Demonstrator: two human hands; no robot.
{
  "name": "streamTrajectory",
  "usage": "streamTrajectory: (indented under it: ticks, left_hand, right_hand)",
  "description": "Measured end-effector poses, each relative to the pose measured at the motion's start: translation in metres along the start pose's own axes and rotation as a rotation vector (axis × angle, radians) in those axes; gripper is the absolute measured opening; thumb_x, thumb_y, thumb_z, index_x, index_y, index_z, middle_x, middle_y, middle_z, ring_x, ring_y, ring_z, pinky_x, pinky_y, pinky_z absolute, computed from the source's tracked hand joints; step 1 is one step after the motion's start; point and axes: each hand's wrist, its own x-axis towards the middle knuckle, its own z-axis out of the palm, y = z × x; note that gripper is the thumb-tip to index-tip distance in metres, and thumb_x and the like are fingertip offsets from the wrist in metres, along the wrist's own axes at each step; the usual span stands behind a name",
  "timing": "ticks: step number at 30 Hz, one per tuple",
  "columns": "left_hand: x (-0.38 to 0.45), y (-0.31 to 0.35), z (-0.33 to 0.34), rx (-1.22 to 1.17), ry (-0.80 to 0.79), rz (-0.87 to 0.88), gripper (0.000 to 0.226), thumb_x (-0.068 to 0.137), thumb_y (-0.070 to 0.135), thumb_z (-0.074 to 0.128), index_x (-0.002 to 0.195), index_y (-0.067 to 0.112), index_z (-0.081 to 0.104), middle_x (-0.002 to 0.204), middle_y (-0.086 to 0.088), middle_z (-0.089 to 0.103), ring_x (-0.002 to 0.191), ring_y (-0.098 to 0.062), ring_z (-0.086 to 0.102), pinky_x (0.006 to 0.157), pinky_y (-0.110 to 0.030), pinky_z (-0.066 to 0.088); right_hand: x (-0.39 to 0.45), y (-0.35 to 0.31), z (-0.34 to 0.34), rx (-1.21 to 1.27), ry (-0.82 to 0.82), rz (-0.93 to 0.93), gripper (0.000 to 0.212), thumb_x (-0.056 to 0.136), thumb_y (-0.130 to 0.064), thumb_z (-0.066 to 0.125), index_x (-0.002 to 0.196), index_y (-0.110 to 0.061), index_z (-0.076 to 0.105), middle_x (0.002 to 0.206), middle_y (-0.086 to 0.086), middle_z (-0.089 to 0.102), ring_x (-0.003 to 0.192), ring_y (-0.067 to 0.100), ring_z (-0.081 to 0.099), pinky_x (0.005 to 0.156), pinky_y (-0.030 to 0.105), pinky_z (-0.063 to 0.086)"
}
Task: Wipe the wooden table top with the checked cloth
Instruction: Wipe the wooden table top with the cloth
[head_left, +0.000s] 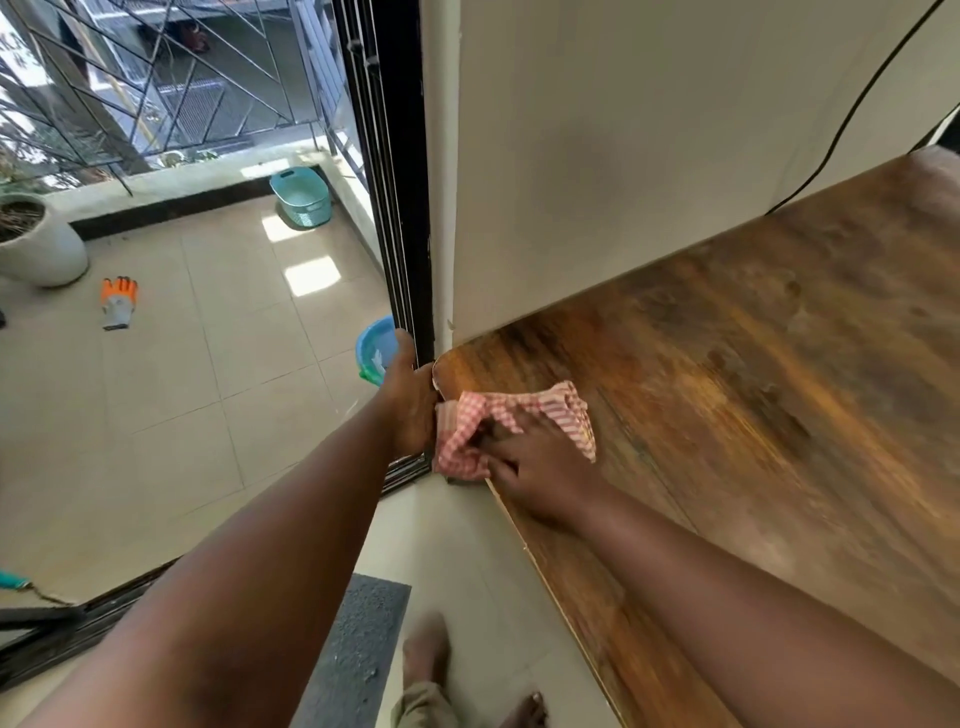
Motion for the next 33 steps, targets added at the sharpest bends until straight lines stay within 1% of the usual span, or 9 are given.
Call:
streamTrajectory:
  ticks: [2,4,8,13,19,24,28,30,33]
  left_hand:
    - [-0.003,0.0,-0.003,-0.026,0.009,0.017,0.091,0.077,0.087,0.015,0.11,0.012,0.057,0.12,-0.018,0.064,0.111,-0.037,0.061,0.093,-0.049,0.049]
    - [-0.005,-0.001,-0.003,-0.052,0.02,0.031,0.097,0.077,0.087,0.015,0.12,0.01,0.052,0.121,-0.017,0.063,0.111,-0.034,0.061,0.088,-0.044,0.051]
    - [-0.009,-0.006,0.0,-0.096,0.042,0.052,0.103,0.077,0.087,0.015,0.142,0.012,0.038,0.121,-0.015,0.063,0.113,-0.032,0.06,0.083,-0.041,0.052]
    - [-0.014,-0.022,-0.003,-0.218,-0.026,0.077,0.106,0.072,0.091,0.019,0.132,0.009,0.049,0.125,-0.017,0.062,0.115,-0.034,0.06,0.093,-0.045,0.05]
    - [-0.016,-0.031,0.001,-0.23,-0.03,0.096,0.106,0.07,0.092,0.022,0.126,0.008,0.052,0.125,-0.018,0.062,0.114,-0.037,0.059,0.094,-0.049,0.049]
    - [-0.02,-0.031,0.005,-0.161,0.033,0.116,0.101,0.072,0.091,0.019,0.113,0.008,0.058,0.124,-0.016,0.063,0.116,-0.034,0.059,0.09,-0.044,0.051]
    - [-0.022,-0.035,0.01,-0.097,0.059,0.121,0.098,0.074,0.089,0.017,0.11,0.01,0.062,0.124,-0.014,0.063,0.122,-0.032,0.055,0.099,-0.042,0.046]
    - [-0.021,-0.038,0.012,-0.077,0.067,0.134,0.095,0.075,0.089,0.016,0.109,0.013,0.063,0.114,-0.012,0.069,0.115,-0.031,0.06,0.095,-0.041,0.049]
    - [-0.018,-0.046,0.015,-0.056,0.052,0.143,0.093,0.075,0.089,0.016,0.112,0.019,0.063,0.105,-0.011,0.073,0.106,-0.033,0.065,0.091,-0.043,0.051]
  right_hand:
    - [-0.026,0.011,0.0,-0.012,-0.011,-0.058,0.04,0.096,-0.04,0.036,0.133,-0.035,0.049,0.15,-0.012,0.033,0.143,0.023,0.02,0.115,0.038,0.009]
    - [-0.05,0.027,-0.005,-0.033,-0.015,-0.074,0.039,0.094,-0.038,0.041,0.13,-0.034,0.054,0.146,-0.011,0.04,0.14,0.023,0.028,0.115,0.041,0.019]
    - [-0.058,0.049,-0.018,0.018,0.066,0.044,0.03,0.091,-0.03,0.054,0.119,-0.03,0.064,0.138,-0.004,0.053,0.133,0.023,0.04,0.11,0.035,0.028]
    - [-0.018,0.022,-0.014,0.024,0.127,0.16,0.032,0.095,-0.033,0.045,0.123,-0.031,0.061,0.138,0.0,0.053,0.131,0.028,0.04,0.108,0.038,0.029]
    - [-0.037,0.007,0.004,-0.035,0.012,0.021,0.036,0.097,-0.036,0.039,0.13,-0.032,0.054,0.149,-0.007,0.038,0.142,0.026,0.022,0.115,0.038,0.015]
    - [-0.086,0.037,0.001,-0.072,-0.025,-0.007,0.038,0.094,-0.037,0.042,0.129,-0.033,0.055,0.147,-0.005,0.041,0.14,0.02,0.029,0.114,0.034,0.018]
    - [-0.062,0.046,-0.014,-0.035,0.025,0.081,0.031,0.093,-0.034,0.046,0.118,-0.029,0.064,0.136,0.008,0.053,0.126,0.027,0.046,0.103,0.035,0.033]
    - [-0.042,0.039,-0.017,-0.027,0.069,0.148,0.032,0.094,-0.035,0.043,0.12,-0.031,0.062,0.132,0.011,0.055,0.12,0.029,0.049,0.099,0.036,0.036]
    - [-0.03,0.027,-0.01,-0.037,0.072,0.156,0.036,0.096,-0.034,0.038,0.127,-0.033,0.056,0.138,0.009,0.051,0.128,0.031,0.042,0.105,0.039,0.032]
